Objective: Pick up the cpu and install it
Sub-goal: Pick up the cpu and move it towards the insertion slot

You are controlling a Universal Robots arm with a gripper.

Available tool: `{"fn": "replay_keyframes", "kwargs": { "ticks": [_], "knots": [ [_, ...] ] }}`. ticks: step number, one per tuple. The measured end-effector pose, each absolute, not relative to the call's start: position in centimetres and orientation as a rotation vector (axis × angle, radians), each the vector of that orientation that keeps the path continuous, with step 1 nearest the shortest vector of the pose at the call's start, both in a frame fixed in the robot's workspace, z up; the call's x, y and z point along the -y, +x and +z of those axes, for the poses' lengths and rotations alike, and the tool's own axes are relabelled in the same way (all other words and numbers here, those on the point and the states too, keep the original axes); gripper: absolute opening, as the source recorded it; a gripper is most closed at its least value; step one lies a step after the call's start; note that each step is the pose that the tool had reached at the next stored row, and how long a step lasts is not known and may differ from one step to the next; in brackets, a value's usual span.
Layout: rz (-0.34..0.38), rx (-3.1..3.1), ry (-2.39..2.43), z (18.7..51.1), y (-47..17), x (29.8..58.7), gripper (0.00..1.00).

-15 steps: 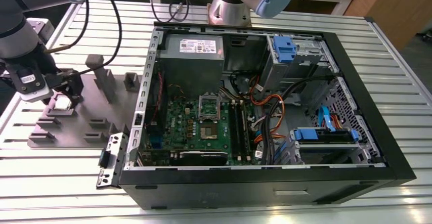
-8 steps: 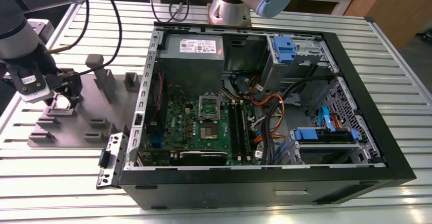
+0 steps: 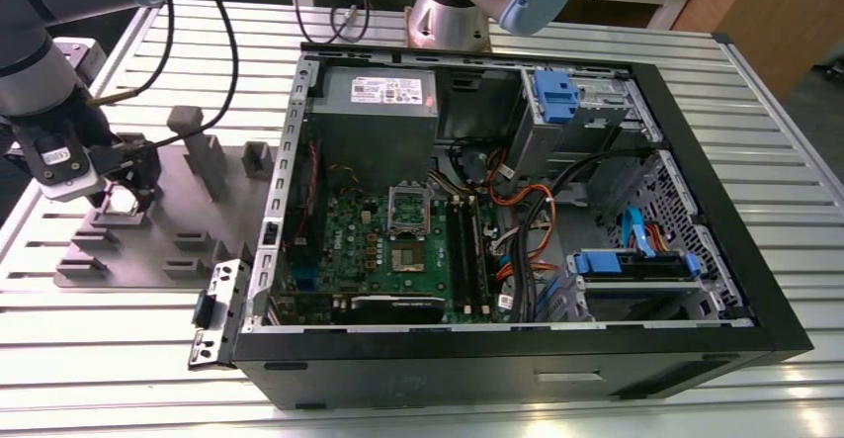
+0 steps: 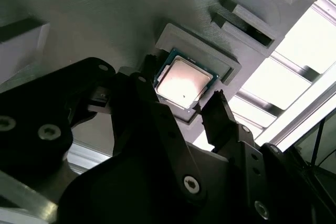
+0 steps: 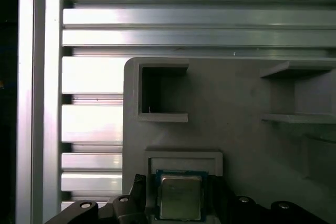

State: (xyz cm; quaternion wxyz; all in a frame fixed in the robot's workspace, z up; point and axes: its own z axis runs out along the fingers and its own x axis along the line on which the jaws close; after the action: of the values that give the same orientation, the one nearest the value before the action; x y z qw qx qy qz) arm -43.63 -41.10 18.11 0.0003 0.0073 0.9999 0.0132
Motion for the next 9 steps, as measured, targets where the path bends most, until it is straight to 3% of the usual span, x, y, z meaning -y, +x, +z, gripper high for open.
{"fn": "replay_keyframes", "kwargs": {
  "ticks": [4, 5, 9],
  "knots": [
    [0.04, -3.14, 0.023, 18.11, -43.67, 41.11, 0.6],
    [0.039, -3.141, 0.023, 18.12, -43.68, 41.13, 0.53],
    [0.036, -3.141, 0.02, 18.12, -43.71, 41.26, 0.53]
  ]
}}
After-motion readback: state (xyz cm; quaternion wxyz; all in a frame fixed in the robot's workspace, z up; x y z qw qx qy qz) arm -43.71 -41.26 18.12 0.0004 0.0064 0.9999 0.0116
